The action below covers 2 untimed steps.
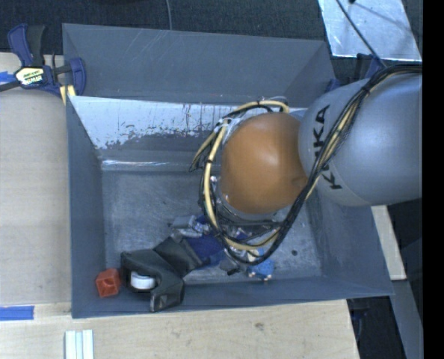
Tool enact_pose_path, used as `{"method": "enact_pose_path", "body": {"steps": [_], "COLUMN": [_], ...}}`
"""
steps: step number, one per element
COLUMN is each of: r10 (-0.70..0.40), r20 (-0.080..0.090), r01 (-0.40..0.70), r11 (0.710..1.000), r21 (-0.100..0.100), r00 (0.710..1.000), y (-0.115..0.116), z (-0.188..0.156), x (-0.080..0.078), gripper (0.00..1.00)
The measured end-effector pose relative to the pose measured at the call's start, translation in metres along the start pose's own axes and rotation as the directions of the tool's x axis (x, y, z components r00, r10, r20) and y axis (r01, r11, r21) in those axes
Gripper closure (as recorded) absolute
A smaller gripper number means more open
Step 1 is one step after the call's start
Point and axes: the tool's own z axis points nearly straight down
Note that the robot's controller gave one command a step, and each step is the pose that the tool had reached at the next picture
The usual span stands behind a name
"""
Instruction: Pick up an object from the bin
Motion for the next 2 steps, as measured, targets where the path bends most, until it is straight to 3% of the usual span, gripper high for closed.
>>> {"method": "enact_pose_path", "body": {"steps": [1, 2], "r10": [-0.203, -0.201], "r20": [0.004, 0.004], "r01": [0.203, 0.201], "r11": [0.979, 0.980], "r21": [0.001, 0.007], "r00": [0.979, 0.980], "y": [-0.0489, -0.0513], "z": [0.0497, 0.0470], "x": [-0.0135, -0.0136], "gripper": [0.00, 1.00]}}
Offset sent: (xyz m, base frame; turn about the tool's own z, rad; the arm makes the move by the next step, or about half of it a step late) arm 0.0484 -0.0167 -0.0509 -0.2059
